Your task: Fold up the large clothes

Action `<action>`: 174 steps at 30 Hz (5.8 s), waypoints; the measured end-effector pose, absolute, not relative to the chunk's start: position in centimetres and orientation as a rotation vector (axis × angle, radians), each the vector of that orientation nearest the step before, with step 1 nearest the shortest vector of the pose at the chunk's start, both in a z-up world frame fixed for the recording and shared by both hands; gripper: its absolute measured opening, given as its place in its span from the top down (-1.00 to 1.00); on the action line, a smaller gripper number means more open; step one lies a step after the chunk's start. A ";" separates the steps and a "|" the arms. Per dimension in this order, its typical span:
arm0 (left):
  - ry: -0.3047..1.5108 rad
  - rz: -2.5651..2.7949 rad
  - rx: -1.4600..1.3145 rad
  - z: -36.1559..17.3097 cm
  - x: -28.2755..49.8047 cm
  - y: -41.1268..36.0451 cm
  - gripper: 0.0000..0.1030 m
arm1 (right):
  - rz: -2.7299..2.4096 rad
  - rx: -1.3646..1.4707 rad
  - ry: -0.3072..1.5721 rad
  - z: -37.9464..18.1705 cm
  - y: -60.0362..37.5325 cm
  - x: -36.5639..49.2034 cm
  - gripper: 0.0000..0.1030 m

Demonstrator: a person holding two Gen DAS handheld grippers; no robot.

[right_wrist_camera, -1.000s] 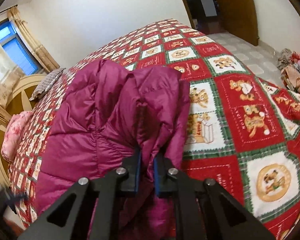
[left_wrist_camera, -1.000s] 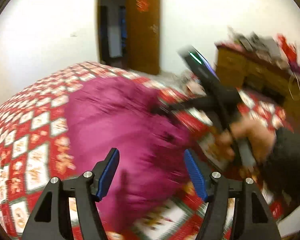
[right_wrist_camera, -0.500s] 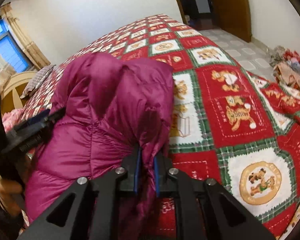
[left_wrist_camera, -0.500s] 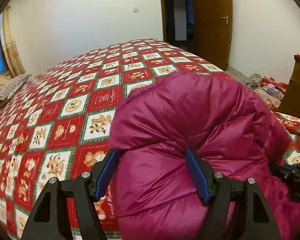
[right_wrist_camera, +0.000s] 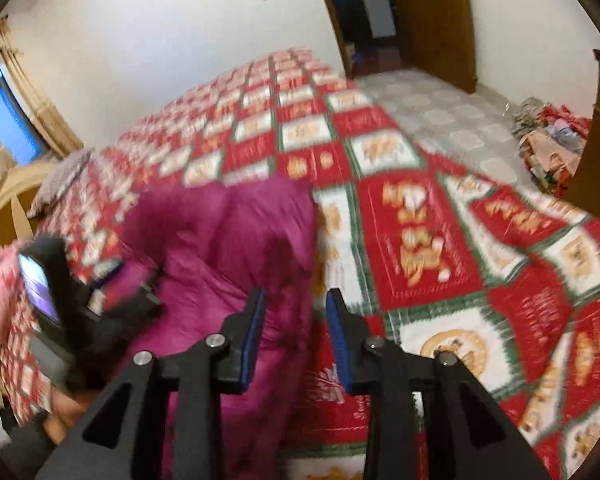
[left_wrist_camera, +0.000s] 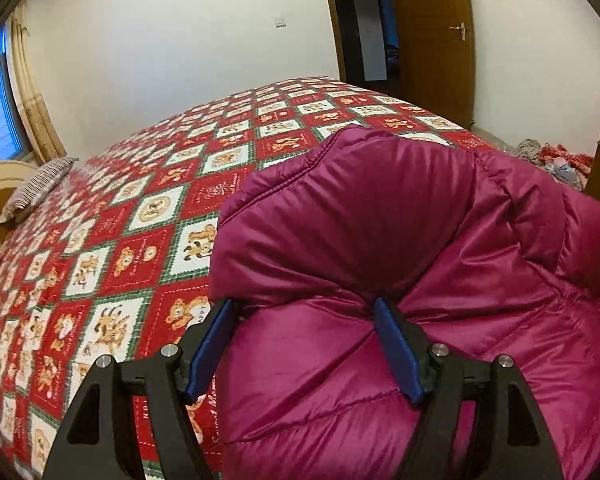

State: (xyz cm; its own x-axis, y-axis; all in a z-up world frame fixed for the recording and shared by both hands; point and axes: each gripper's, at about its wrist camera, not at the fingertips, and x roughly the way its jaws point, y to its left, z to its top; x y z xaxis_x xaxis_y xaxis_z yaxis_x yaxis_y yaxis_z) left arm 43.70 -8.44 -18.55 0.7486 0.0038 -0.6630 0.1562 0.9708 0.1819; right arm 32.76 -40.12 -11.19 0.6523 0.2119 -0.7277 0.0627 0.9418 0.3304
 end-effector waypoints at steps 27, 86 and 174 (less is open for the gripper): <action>0.733 -0.164 0.231 -16.2 46.2 -7.3 -0.45 | -0.043 0.387 0.814 -18.5 -36.0 41.6 0.38; 0.807 -0.092 0.177 -16.7 43.7 -1.7 -0.87 | 0.096 0.230 0.817 -14.5 -31.6 40.4 -0.02; 0.905 -0.501 -0.138 -17.7 35.2 4.0 -0.06 | 0.080 0.325 0.890 -16.0 -26.5 26.9 0.35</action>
State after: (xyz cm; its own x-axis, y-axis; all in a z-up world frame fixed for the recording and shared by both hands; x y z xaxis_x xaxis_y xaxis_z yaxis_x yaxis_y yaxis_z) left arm 35.22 4.02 -17.73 0.5115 -0.4721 -0.7180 0.3577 0.8767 -0.3216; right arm 26.94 -26.53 -16.00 0.6296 0.2022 -0.7502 0.0661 0.9481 0.3110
